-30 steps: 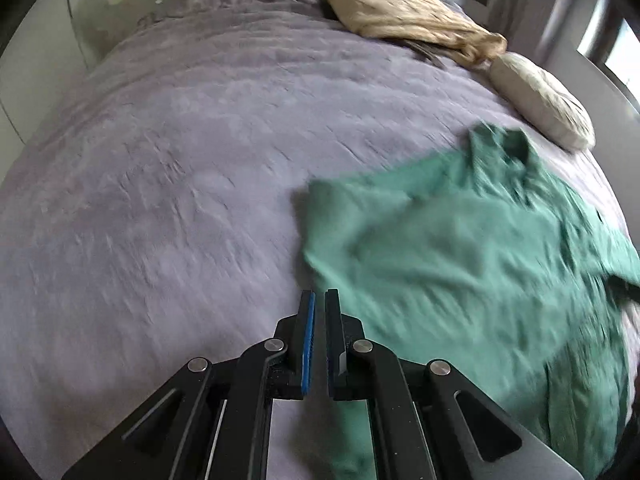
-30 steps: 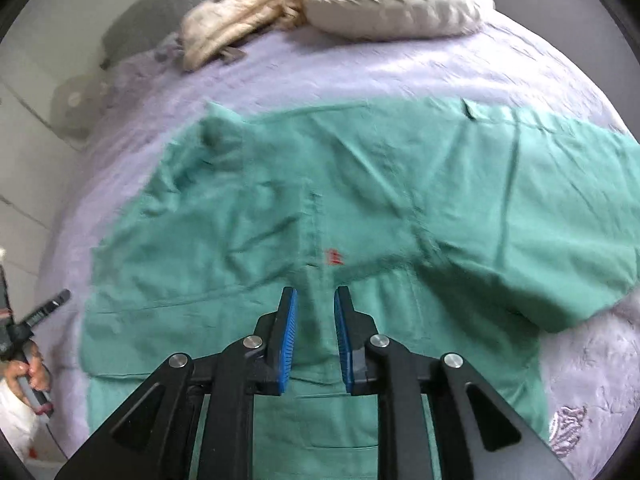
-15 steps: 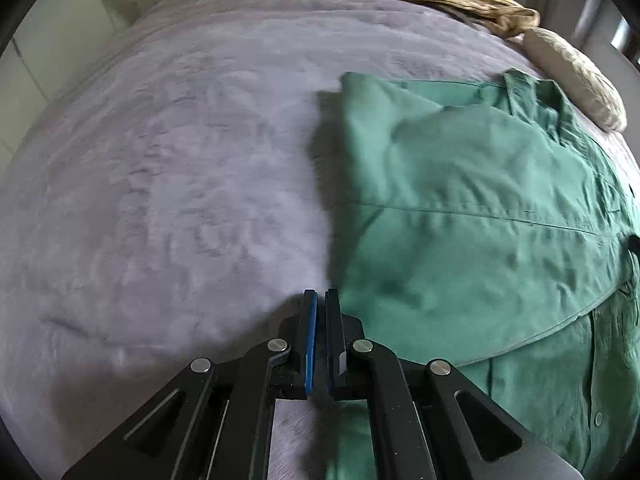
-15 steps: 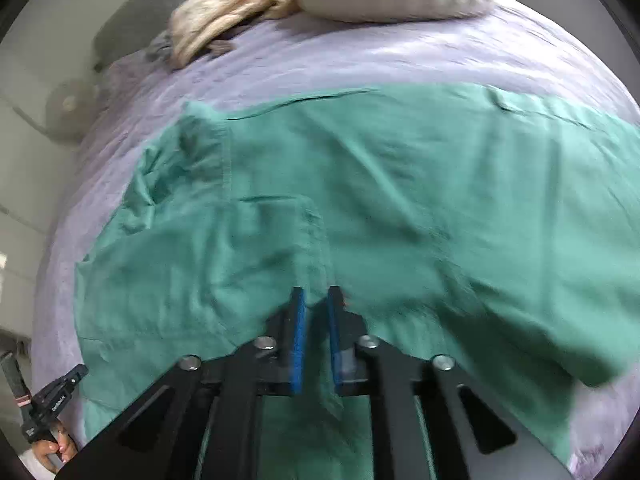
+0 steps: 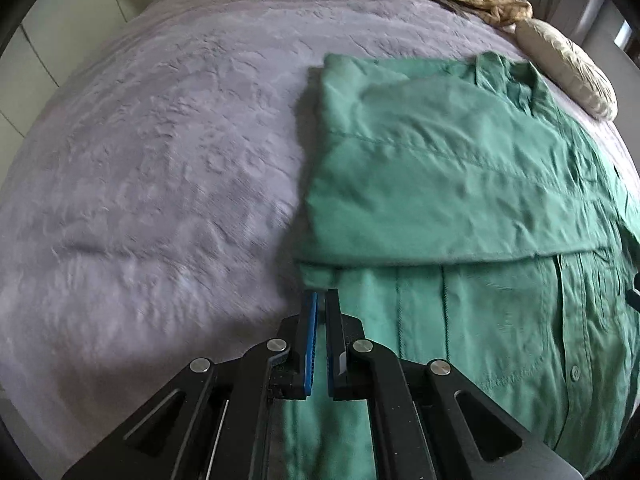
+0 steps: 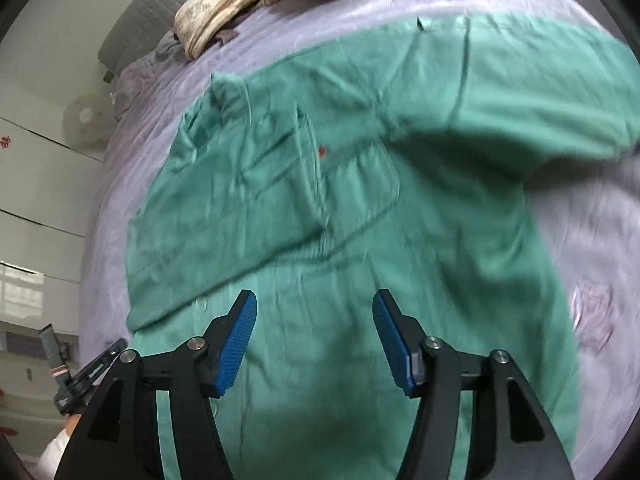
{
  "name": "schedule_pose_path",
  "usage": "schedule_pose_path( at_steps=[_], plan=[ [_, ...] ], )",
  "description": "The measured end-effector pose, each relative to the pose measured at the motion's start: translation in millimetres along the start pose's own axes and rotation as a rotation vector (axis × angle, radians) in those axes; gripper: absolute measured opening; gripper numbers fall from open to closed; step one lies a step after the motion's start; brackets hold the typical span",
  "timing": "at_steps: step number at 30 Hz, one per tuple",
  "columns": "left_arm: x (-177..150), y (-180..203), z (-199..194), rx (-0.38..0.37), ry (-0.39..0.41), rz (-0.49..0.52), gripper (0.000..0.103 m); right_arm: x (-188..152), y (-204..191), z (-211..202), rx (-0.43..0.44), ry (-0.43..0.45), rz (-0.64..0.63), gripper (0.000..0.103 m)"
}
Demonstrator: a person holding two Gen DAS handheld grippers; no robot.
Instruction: Fold large clothes
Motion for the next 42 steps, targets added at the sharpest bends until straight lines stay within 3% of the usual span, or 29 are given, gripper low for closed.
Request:
schedule_pose_path(
  at_steps=[10, 14, 17, 20, 27, 28, 29, 30, 31, 35, 39, 42],
  plan=[
    [4.4, 27.9, 10.0, 0.019, 0.027, 0.080, 0.005, -20.3, -0.2, 9.9, 0.035, -0.049, 0.023, 0.064],
    [14.3, 8.1, 20.0, 0.051, 0.030, -0.022, 0.005, -22.3, -1.3, 9.4, 0.039, -0.049, 0.023, 0.064],
    [11.7, -5.7, 20.5, 0.010, 0.004, -0.070, 0.005, -22.3, 1.3, 3.7, 0.040, -0.036, 0.026, 0.064],
    [4.8, -2.0, 10.9, 0.064, -0.011, -0.028, 0.005, -22.0, 7.9, -2.2, 0.041, -0.022, 0.043, 0.064],
    [-12.8, 44.5, -15.3, 0.006, 0.035, 0.048, 0.006, -25.6, 21.7, -12.9, 0.081, 0.000, 0.102, 0.070],
    [-14.1, 50.8, -17.1, -0.002, 0.033, 0.059, 0.042, -26.2, 23.2, -14.6, 0.086, 0.003, 0.107, 0.073],
    [-16.1, 61.3, -17.1, -0.002, 0.018, 0.074, 0.103, -26.6, 24.8, -16.7, 0.091, 0.009, 0.111, 0.074],
    [-14.9, 69.4, -19.0, 0.025, 0.023, 0.085, 0.098, -26.7, 26.4, -18.6, 0.098, 0.014, 0.115, 0.076],
    [-15.3, 77.5, -19.3, 0.038, 0.033, 0.108, 0.102, -26.5, 28.5, -21.2, 0.107, 0.020, 0.121, 0.076],
    [-9.6, 111.0, -17.9, 0.005, 0.045, 0.165, 0.102, -24.2, 41.5, -35.0, 0.129, 0.054, 0.151, 0.081],
    [5.1, 137.6, -5.5, 0.004, 0.003, 0.182, 0.102, -18.7, 63.9, -50.2, 0.140, 0.098, 0.202, 0.081],
    [9.0, 161.2, 2.2, -0.019, -0.026, 0.215, 0.102, -11.8, 87.9, -64.6, 0.149, 0.145, 0.252, 0.087]
  ],
)
Point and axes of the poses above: each gripper's, at about its wrist camera, not at the fingertips, and z roughly the way its jaws point, y to its right, x to its top, the point moved 3 cm from there along z, roughly the way its jaws point, and after that the axes turned 3 degrees about x, right-handed, at the moved point
